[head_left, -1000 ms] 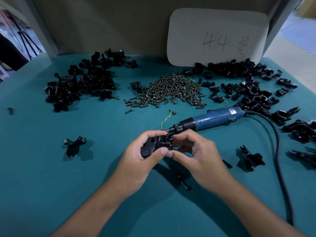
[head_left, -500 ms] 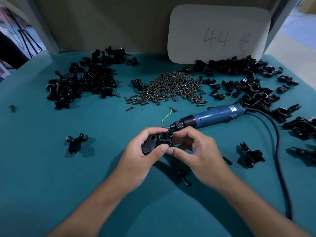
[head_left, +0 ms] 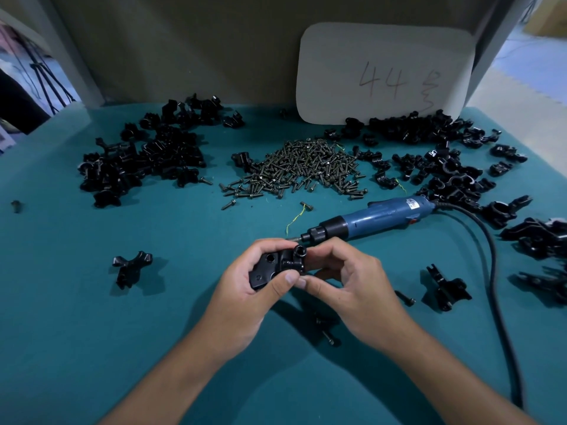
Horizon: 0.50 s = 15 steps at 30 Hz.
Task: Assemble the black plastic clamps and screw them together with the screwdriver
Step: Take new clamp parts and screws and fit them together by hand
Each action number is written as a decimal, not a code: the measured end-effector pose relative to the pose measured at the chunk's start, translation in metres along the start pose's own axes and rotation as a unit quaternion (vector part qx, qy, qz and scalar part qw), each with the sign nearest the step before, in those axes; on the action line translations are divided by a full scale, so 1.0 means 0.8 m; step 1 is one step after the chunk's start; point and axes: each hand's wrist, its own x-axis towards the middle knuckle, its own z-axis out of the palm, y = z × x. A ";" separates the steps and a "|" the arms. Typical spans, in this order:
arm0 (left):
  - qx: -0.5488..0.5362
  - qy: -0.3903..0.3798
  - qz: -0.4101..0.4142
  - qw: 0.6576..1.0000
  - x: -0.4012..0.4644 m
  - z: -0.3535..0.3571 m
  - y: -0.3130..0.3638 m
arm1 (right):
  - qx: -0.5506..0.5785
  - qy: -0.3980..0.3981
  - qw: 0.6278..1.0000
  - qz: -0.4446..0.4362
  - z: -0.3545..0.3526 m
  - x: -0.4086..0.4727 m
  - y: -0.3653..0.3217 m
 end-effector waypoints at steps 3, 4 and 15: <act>-0.005 0.001 0.001 1.000 0.000 0.000 0.000 | 0.003 0.000 1.000 0.001 0.001 0.000 0.000; -0.007 0.002 0.002 1.000 0.000 0.000 0.000 | 0.003 0.001 1.000 0.001 0.001 0.000 0.000; 0.003 0.000 0.002 1.000 -0.001 0.000 0.001 | 0.006 0.004 1.000 0.004 0.002 0.000 -0.001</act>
